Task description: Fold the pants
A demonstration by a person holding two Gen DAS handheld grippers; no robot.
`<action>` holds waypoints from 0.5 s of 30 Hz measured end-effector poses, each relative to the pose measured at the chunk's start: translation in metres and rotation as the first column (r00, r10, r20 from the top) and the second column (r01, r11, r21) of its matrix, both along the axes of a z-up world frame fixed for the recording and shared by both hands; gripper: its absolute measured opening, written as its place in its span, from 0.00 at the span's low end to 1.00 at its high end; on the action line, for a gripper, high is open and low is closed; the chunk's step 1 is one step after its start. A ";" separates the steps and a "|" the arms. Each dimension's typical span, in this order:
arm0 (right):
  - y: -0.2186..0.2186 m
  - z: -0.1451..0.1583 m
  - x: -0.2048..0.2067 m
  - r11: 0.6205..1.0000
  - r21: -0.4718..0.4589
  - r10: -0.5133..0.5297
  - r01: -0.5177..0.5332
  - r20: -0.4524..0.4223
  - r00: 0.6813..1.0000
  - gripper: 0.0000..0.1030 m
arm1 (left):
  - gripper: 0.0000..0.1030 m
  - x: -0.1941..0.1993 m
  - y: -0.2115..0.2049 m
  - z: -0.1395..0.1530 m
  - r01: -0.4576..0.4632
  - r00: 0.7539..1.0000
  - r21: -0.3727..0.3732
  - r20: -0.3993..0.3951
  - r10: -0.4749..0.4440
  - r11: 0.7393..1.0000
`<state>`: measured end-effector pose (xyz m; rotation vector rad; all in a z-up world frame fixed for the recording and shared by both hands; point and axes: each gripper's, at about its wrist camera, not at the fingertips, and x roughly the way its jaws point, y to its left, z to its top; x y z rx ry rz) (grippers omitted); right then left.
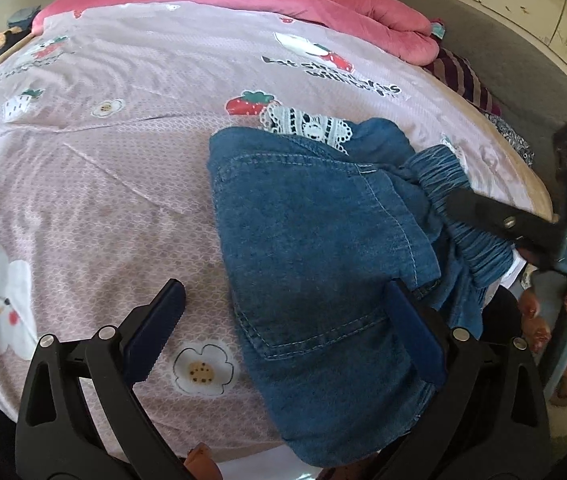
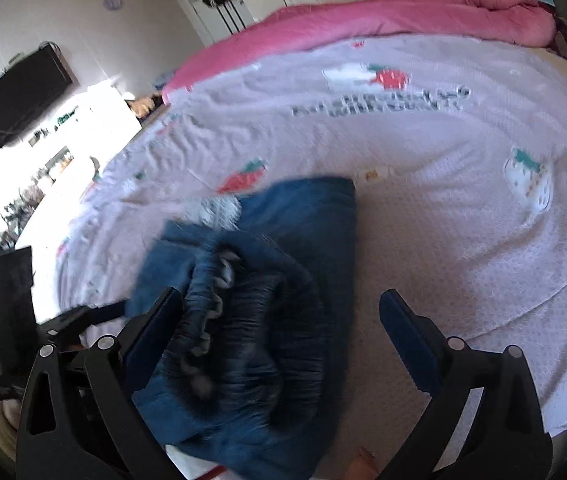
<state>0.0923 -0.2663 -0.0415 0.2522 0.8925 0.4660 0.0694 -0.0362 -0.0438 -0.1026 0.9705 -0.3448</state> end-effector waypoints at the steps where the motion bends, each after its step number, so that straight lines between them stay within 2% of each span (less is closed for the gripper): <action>1: -0.002 -0.005 0.001 1.000 0.027 0.005 -0.005 -0.006 1.000 0.95 | 0.90 0.000 0.000 -0.001 0.002 1.000 0.001 0.000 -0.002 1.000; 5: -0.006 -0.014 0.005 0.995 0.093 0.024 -0.023 -0.010 1.000 0.95 | 0.91 0.002 0.002 -0.005 0.000 1.000 -0.016 -0.005 0.000 1.000; 12: 0.000 -0.020 0.015 0.992 0.106 0.073 -0.072 -0.003 0.997 0.94 | 0.91 0.004 -0.001 -0.006 -0.002 1.000 -0.006 0.001 0.002 1.000; 13: 0.002 -0.019 0.015 0.991 0.103 0.084 -0.084 0.001 0.996 0.93 | 0.91 0.004 -0.002 -0.006 -0.002 1.000 -0.005 0.001 0.002 1.000; 15: 0.007 -0.020 0.017 0.986 0.120 0.117 -0.116 0.000 0.993 0.78 | 0.91 0.007 -0.005 -0.006 -0.001 1.000 -0.002 0.002 0.001 1.000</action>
